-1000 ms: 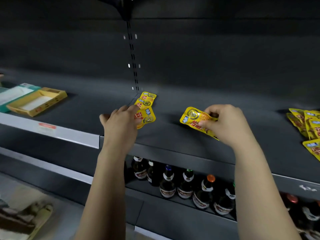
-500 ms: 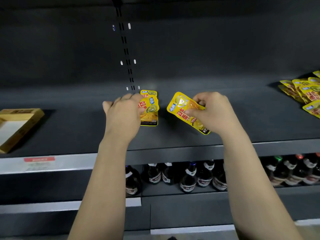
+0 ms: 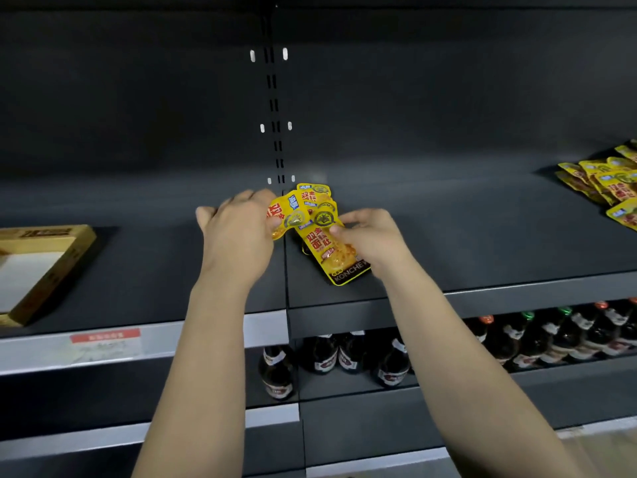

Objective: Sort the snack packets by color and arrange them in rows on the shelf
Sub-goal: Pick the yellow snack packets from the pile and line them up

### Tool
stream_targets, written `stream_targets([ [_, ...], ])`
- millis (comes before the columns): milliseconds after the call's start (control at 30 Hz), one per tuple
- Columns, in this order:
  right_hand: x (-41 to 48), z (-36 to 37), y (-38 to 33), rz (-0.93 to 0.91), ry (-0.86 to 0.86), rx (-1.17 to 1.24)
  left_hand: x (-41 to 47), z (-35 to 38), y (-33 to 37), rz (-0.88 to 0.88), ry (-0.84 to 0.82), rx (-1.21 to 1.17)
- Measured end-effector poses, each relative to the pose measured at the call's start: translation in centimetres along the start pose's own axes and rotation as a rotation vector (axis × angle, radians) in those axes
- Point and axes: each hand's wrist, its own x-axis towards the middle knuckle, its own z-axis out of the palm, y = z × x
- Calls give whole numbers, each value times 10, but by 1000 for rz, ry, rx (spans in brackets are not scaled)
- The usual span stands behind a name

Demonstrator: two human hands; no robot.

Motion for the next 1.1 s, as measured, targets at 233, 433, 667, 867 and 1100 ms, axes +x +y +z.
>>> stream_targets([
  [233, 0, 9, -5, -50, 129, 48, -2, 1, -5, 3, -8, -22],
  [433, -6, 5, 3, -109, 167, 30, -5, 0, -3, 9, 5, -26],
  [667, -7, 6, 5, -160, 138, -182, -12, 1, 0, 13, 18, -26],
  [867, -8, 9, 2, -205, 142, -340, -16, 2, 3, 17, 42, -40],
  [1100, -14, 7, -1, -358, 181, -94, -21, 5, 9, 37, 104, -291],
])
